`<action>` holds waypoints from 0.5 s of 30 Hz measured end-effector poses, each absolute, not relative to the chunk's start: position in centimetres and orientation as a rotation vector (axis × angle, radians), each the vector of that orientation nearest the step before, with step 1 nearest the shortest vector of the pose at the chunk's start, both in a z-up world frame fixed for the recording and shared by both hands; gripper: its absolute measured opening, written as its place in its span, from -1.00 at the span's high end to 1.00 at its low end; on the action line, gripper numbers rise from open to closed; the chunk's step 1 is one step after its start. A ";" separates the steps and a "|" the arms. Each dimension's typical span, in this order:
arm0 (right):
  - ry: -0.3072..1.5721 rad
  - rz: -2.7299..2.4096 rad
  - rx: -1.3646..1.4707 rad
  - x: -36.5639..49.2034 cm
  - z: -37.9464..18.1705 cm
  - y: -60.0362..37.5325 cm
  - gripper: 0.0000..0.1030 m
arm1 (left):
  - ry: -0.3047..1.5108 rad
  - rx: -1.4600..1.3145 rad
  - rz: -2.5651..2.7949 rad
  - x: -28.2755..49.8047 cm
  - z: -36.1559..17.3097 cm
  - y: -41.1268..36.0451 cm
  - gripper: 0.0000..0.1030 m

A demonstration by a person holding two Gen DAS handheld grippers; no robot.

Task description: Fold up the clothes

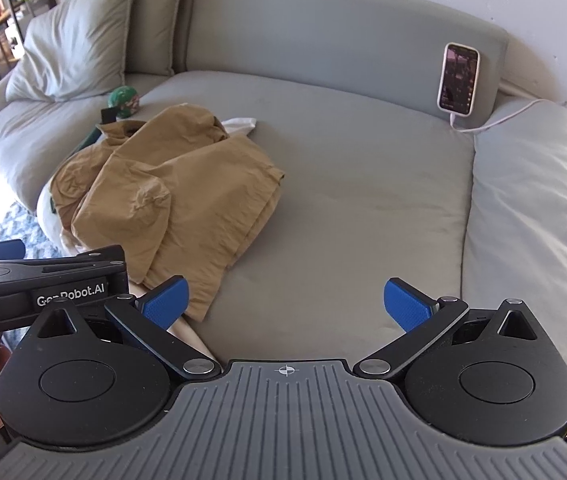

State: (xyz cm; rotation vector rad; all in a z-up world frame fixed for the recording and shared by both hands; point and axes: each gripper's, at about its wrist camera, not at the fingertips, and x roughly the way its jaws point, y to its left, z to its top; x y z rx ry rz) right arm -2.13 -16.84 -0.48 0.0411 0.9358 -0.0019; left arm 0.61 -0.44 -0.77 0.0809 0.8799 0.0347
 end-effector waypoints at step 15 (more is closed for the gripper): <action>0.941 -0.003 0.046 -2.2 -0.6 -16.7 -1.00 | 0.880 0.086 0.034 0.7 -0.7 -0.4 -0.98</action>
